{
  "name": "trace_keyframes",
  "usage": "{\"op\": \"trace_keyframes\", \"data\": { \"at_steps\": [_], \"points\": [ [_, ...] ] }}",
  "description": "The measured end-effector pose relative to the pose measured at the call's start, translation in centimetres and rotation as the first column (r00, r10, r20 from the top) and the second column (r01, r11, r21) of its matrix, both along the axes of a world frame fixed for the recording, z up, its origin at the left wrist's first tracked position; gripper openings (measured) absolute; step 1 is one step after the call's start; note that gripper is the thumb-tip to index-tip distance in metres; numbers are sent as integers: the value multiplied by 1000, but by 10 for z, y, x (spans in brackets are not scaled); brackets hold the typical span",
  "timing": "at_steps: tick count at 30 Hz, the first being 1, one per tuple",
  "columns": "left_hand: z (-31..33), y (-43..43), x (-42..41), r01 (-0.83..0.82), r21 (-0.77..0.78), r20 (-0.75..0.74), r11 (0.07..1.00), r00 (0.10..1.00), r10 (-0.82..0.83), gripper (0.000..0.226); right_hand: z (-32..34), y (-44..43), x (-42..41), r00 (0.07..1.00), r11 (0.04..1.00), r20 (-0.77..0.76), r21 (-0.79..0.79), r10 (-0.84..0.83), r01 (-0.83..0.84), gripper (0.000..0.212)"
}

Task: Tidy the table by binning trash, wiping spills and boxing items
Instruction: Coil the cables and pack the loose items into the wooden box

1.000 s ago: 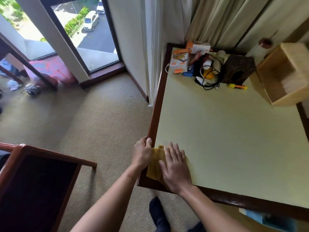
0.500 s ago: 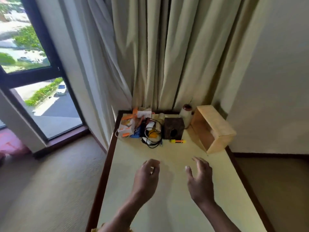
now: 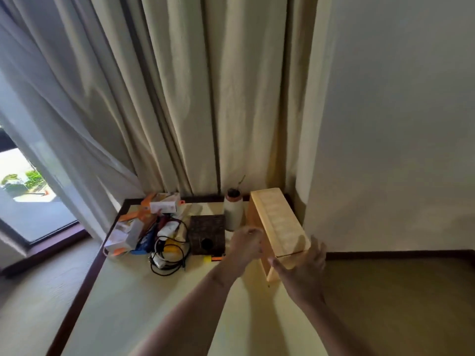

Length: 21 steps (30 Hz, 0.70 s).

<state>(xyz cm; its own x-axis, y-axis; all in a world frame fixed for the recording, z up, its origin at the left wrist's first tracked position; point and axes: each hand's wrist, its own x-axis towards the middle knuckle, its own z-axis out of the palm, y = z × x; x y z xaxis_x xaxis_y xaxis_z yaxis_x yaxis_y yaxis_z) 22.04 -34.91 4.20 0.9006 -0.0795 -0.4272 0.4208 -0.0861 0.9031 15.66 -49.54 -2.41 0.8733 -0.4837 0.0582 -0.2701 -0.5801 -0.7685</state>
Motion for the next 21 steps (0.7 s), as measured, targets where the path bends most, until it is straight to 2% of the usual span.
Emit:
{"op": "trace_keyframes", "data": {
  "at_steps": [3,6,9,13,16,18,21],
  "points": [
    [-9,-32,27,12,7,-62,1000,998,-11,8,-17,-8,13,999,998,-27,45,37,-36,135],
    [-21,-51,43,-7,-27,-76,1000,997,5,10,-24,-10,18,998,992,23,111,57,-59,122],
    [-20,-60,44,-10,3,-65,1000,998,11,17,-22,-13,17,996,990,86,141,14,-26,113],
    [-5,-61,32,21,-80,-102,997,994,-29,20,2,-22,3,984,987,166,156,-66,40,110],
    [12,-53,14,93,-100,-18,991,995,-95,19,26,-34,-16,958,973,262,225,-115,56,107],
    [16,-42,-4,108,-25,85,994,991,-105,16,41,-41,-32,949,949,279,311,-143,52,103],
    [3,-14,-34,-10,229,246,973,968,-48,9,60,-49,-56,954,905,265,425,-141,16,86]
  ]
}}
